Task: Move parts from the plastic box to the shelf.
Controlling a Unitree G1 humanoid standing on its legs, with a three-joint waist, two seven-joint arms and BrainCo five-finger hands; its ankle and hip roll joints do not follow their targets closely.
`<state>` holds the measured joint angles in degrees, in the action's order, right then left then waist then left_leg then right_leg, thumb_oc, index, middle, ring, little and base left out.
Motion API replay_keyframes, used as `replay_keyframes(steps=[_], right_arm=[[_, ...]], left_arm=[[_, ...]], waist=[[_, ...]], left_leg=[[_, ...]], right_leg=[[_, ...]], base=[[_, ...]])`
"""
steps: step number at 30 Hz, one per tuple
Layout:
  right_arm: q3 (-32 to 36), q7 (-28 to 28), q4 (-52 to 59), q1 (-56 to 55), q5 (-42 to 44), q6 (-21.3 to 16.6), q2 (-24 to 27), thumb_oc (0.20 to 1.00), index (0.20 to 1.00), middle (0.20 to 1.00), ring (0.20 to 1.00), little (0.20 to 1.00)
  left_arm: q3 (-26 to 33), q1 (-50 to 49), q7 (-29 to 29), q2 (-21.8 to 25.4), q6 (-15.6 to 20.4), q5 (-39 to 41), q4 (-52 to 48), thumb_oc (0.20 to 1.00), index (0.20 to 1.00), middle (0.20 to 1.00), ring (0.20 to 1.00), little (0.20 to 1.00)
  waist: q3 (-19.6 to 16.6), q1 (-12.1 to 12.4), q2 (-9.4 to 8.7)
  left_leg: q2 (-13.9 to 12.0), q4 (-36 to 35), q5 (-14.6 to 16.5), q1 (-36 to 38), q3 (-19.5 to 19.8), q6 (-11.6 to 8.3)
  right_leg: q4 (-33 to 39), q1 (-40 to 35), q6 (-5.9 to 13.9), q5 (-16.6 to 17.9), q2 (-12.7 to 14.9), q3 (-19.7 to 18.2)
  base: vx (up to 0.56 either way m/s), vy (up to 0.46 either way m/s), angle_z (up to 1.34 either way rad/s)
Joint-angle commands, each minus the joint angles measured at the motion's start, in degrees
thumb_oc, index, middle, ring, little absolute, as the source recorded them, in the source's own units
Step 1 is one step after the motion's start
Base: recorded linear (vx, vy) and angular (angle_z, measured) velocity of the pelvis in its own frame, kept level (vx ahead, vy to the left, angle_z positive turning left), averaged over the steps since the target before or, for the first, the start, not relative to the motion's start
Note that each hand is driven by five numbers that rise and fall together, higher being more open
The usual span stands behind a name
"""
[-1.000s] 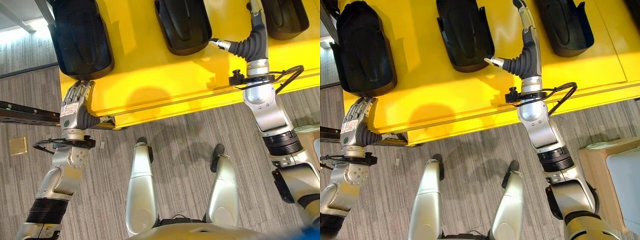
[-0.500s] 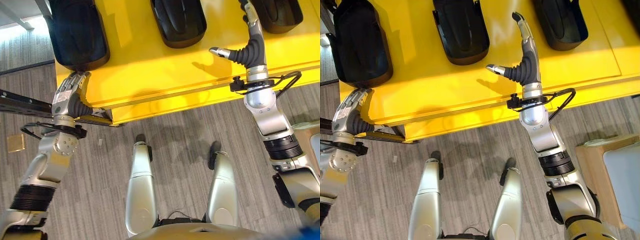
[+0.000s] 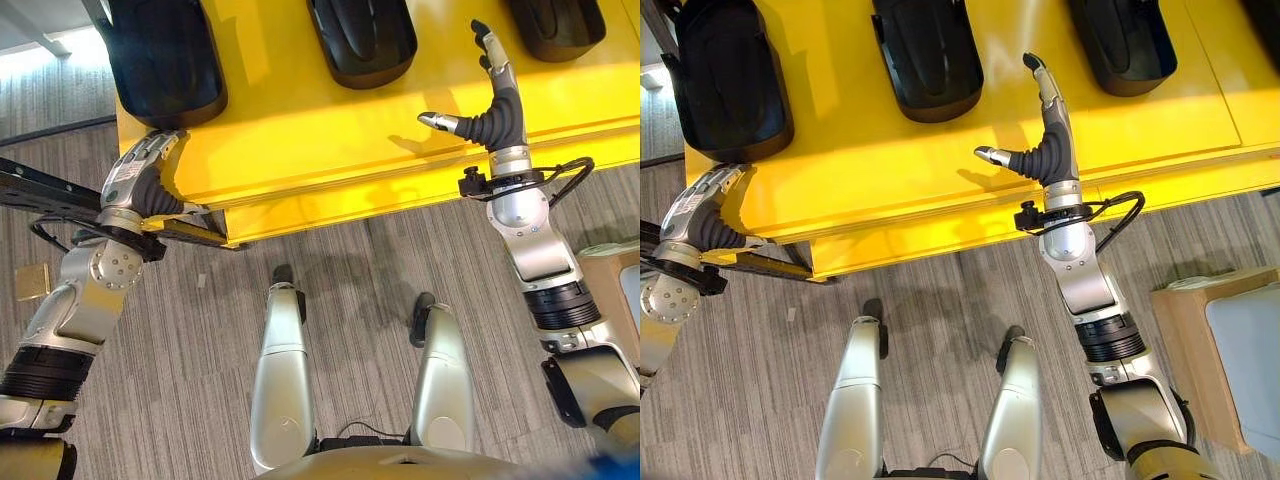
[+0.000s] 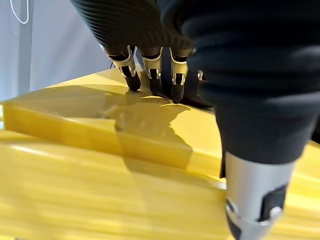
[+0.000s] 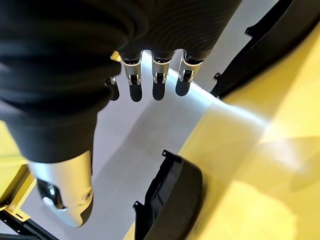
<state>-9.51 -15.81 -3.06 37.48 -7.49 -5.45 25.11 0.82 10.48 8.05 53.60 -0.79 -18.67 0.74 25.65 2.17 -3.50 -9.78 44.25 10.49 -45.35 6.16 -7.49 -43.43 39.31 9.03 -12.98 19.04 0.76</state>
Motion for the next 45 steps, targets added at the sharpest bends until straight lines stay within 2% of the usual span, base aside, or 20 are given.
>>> replay_keyframes(steps=[1, 5, 6, 9, 13, 16, 18, 20, 23, 25, 27, 29, 30, 35, 37, 39, 45], right_arm=[[3.21, -0.55, 3.97, 0.84, 0.03, -2.74, -0.44, 1.0, 1.0, 1.0, 1.0, 1.0], [4.25, -0.58, 4.79, 0.71, 0.16, -3.49, 0.11, 1.0, 1.0, 1.0, 1.0, 1.0], [4.14, -0.56, 4.84, 0.62, 0.18, -3.5, 0.11, 1.0, 1.0, 1.0, 1.0, 1.0], [4.77, -0.7, 6.47, -0.61, 0.7, -4.93, 0.93, 1.0, 1.0, 1.0, 1.0, 1.0], [4.63, -1.33, 8.56, -3.11, 1.3, -7.1, 1.43, 1.0, 1.0, 1.0, 1.0, 1.0], [3.86, -1.23, 11.25, -7.93, 1.4, -9.28, 1.69, 1.0, 1.0, 1.0, 1.0, 1.0], [3.84, -1.06, 12.48, -10.44, 1.75, -10.48, 1.68, 1.0, 1.0, 1.0, 1.0, 1.0], [4.05, -0.76, 13.14, -13.49, 2.0, -11.31, 1.51, 1.0, 1.0, 1.0, 1.0, 1.0], [5.21, -0.17, 13.84, -17.96, 3.47, -12.08, 1.29, 1.0, 1.0, 1.0, 1.0, 1.0], [5.53, 0.57, 13.78, -21.04, 5.31, -12.49, 1.06, 1.0, 1.0, 1.0, 1.0, 1.0], [6.81, 2.9, 14.15, -26.25, 8.87, -13.28, 0.94, 1.0, 1.0, 1.0, 1.0, 1.0], [6.57, 4.45, 14.65, -27.75, 10.91, -13.65, 0.81, 1.0, 1.0, 1.0, 1.0, 1.0], [6.0, 7.43, 14.39, -31.5, 15.95, -14.24, 0.07, 1.0, 1.0, 1.0, 1.0, 1.0], [4.06, 12.78, 12.88, -38.67, 24.34, -13.78, -0.96, 1.0, 1.0, 1.0, 1.0, 1.0], [3.74, 13.57, 12.33, -40.76, 24.31, -13.08, -0.65, 1.0, 1.0, 1.0, 1.0, 1.0], [3.51, 15.25, 10.43, -42.54, 27.82, -12.89, -1.37, 1.0, 1.0, 1.0, 1.0, 1.0], [1.47, 16.58, 7.61, -46.0, 28.59, -11.45, -2.36, 1.0, 1.0, 1.0, 1.0, 1.0]], left_arm=[[12.55, 4.54, 4.84, -3.19, 3.41, 2.89, -8.14, 1.0, 1.0, 1.0, 1.0, 1.0], [14.66, -4.5, 1.94, -7.66, 9.03, 12.47, -13.5, 1.0, 1.0, 1.0, 1.0, 1.0], [14.87, -4.81, 1.86, -7.69, 9.18, 12.69, -13.56, 1.0, 1.0, 1.0, 1.0, 1.0], [14.69, -12.14, -0.08, -11.52, 14.93, 25.83, -17.69, 1.0, 1.0, 1.0, 1.0, 1.0], [12.81, -16.64, -2.93, -12.67, 19.36, 39.45, -20.35, 1.0, 1.0, 1.0, 1.0, 1.0], [7.86, -18.49, -8.84, -12.95, 20.8, 56.53, -22.42, 1.0, 1.0, 1.0, 1.0, 1.0], [5.2, -18.92, -12.04, -12.92, 20.63, 62.06, -22.58, 1.0, 1.0, 1.0, 1.0, 1.0], [1.53, -19.2, -13.28, -15.41, 19.66, 66.65, -21.51, 1.0, 1.0, 1.0, 1.0, 1.0], [-0.05, -19.67, -12.69, -19.5, 19.6, 67.7, -20.43, 1.0, 1.0, 1.0, 1.0, 1.0], [-1.86, -19.82, -12.99, -23.07, 18.7, 71.7, -16.95, 1.0, 1.0, 1.0, 1.0, 1.0], [-1.85, -21.78, -13.84, -24.22, 18.41, 69.94, -17.09, 1.0, 1.0, 1.0, 1.0, 1.0], [-2.45, -22.22, -14.46, -24.82, 17.93, 71.57, -16.73, 1.0, 1.0, 1.0, 1.0, 1.0], [-3.61, -23.11, -15.15, -26.32, 17.17, 72.6, -13.92, 1.0, 1.0, 1.0, 1.0, 1.0], [-5.16, -26.39, -16.31, -27.7, 15.83, 71.52, -12.11, 1.0, 1.0, 1.0, 1.0, 1.0], [-4.72, -26.84, -16.55, -28.88, 16.05, 70.38, -10.34, 1.0, 1.0, 1.0, 1.0, 1.0], [-4.18, -27.2, -17.68, -28.47, 16.78, 67.33, -10.57, 1.0, 1.0, 1.0, 1.0, 1.0], [-3.75, -27.18, -15.58, -32.4, 18.01, 62.64, -5.86, 1.0, 1.0, 1.0, 1.0, 1.0]], waist=[[-2.02, -2.32, 1.35], [-1.93, -1.74, 1.66], [-2.0, -1.81, 1.69], [-2.07, -1.25, 1.96], [-2.36, -1.12, 2.33], [-2.79, -1.26, 2.57], [-2.82, -1.5, 2.53], [-3.19, -1.9, 2.3], [-3.53, -2.29, 1.99], [-4.07, -2.62, 1.69], [-5.78, -3.1, 1.74], [-6.31, -3.34, 1.65], [-7.89, -3.75, 1.55], [-12.7, -4.36, 1.47], [-15.1, -4.36, 1.43], [-17.16, -4.48, 1.37], [-21.7, -4.95, 1.17]], left_leg=[[-0.6, -1.96, -0.8, 4.4, -2.84, 1.56], [-0.52, -2.25, -0.96, 4.63, -2.9, 1.7], [-0.55, -2.28, -0.96, 4.69, -2.92, 1.7], [-0.39, -2.92, -1.25, 5.46, -2.97, 1.85], [-0.28, -3.83, -1.82, 6.47, -2.98, 1.93], [-0.31, -5.55, -2.33, 9.24, -2.75, 1.95], [-0.53, -6.34, -2.47, 11.0, -2.68, 1.92], [-0.9, -8.08, -3.1, 13.57, -2.87, 1.89], [-1.42, -11.42, -3.72, 17.89, -2.95, 1.85], [-1.65, -14.22, -4.52, 21.0, -3.24, 1.9], [-2.13, -19.37, -5.99, 25.1, -3.86, 1.9], [-2.39, -21.93, -6.97, 27.09, -4.18, 1.82], [-2.64, -25.98, -8.24, 29.99, -4.75, 1.71], [-3.56, -36.65, -11.96, 37.16, -6.43, 1.14], [-4.24, -40.52, -13.31, 39.7, -7.26, 0.93], [-4.76, -43.68, -14.4, 42.14, -8.52, 0.38], [-5.52, -49.18, -15.63, 46.45, -11.64, -0.28]], right_leg=[[-1.86, -0.45, -1.89, 2.66, 1.55, 0.46], [-1.66, -0.7, -1.93, 2.82, 1.46, 0.42], [-1.62, -0.75, -1.93, 2.84, 1.43, 0.41], [-1.04, -1.61, -1.84, 3.06, 1.55, 0.63], [-0.11, -3.14, -1.64, 3.56, 1.71, 0.95], [1.52, -6.09, -1.11, 4.21, 1.94, 1.74], [2.66, -8.26, -0.81, 4.54, 2.06, 2.18], [4.73, -11.13, -0.42, 5.41, 2.13, 2.83], [8.68, -16.36, 0.23, 6.24, 1.98, 4.32], [11.68, -19.51, 0.61, 7.06, 1.58, 5.17], [17.2, -23.86, 1.5, 8.51, 1.28, 6.77], [19.71, -25.66, 1.84, 9.37, 1.03, 7.45], [24.04, -28.54, 2.35, 10.79, 0.6, 8.61], [34.28, -34.8, 3.41, 14.78, -0.76, 10.29], [37.91, -36.86, 3.79, 16.18, -1.31, 10.53], [40.73, -38.7, 4.08, 17.27, -1.68, 10.77], [46.26, -41.32, 4.58, 19.53, -2.19, 10.88]], base=[[0.01, 0.001, -0.05], [0.01, 0.009, 0.02], [0.0, 0.0, 0.0], [0.02, 0.02, -0.03], [0.01, 0.008, -0.03], [0.05, 0.015, 0.05], [0.05, 0.012, 0.07], [0.08, 0.007, 0.01], [0.1, -0.004, 0.04], [0.1, -0.016, 0.0], [0.12, -0.003, 0.0], [0.1, 0.002, 0.0], [0.12, -0.011, -0.02], [0.1, -0.001, -0.01], [0.1, 0.002, -0.15], [0.09, 0.012, -0.15], [0.04, 0.015, -0.15]])
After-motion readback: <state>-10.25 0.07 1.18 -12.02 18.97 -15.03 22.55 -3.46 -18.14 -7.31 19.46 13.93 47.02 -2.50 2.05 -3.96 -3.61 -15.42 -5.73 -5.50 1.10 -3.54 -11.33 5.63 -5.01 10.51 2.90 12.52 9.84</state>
